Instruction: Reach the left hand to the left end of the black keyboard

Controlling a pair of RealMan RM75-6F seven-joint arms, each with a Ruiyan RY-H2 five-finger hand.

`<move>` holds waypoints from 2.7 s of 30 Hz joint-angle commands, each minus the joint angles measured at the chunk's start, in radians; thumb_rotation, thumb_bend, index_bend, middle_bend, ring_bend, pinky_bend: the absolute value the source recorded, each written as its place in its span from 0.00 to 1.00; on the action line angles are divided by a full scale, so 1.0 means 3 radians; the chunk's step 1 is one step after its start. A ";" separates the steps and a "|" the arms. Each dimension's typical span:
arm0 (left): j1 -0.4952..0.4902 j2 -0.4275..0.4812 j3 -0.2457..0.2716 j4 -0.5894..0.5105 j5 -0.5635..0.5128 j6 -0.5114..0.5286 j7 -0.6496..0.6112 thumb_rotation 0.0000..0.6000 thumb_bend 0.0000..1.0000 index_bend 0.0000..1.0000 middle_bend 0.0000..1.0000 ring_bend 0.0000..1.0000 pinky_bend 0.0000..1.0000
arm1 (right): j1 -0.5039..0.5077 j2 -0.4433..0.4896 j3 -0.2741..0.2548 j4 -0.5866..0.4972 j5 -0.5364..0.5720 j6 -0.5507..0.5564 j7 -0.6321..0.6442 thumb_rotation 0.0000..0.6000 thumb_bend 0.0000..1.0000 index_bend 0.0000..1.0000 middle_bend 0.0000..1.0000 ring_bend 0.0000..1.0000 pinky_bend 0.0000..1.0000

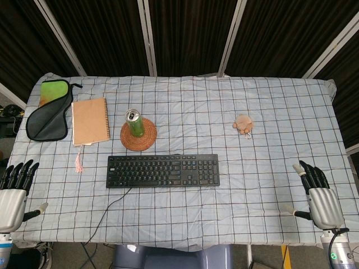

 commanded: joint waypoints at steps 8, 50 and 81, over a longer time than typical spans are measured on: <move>0.0001 0.0003 0.0004 -0.0003 -0.0003 -0.0008 0.0010 1.00 0.00 0.00 0.00 0.00 0.00 | -0.0002 0.0002 -0.0002 -0.0002 -0.0009 0.0007 0.0003 1.00 0.04 0.06 0.00 0.00 0.00; -0.1792 0.0070 -0.0431 -0.1049 -0.2492 -0.2108 0.1914 1.00 0.54 0.00 0.93 0.79 0.56 | 0.0011 0.0029 0.0038 -0.0055 0.0123 -0.0073 0.0142 1.00 0.04 0.06 0.00 0.00 0.00; -0.3040 -0.0644 -0.0029 -0.0687 -0.4168 -0.1805 0.2295 1.00 0.55 0.00 0.93 0.79 0.56 | 0.0015 0.0056 0.0047 -0.0075 0.0152 -0.0103 0.0235 1.00 0.04 0.06 0.00 0.00 0.00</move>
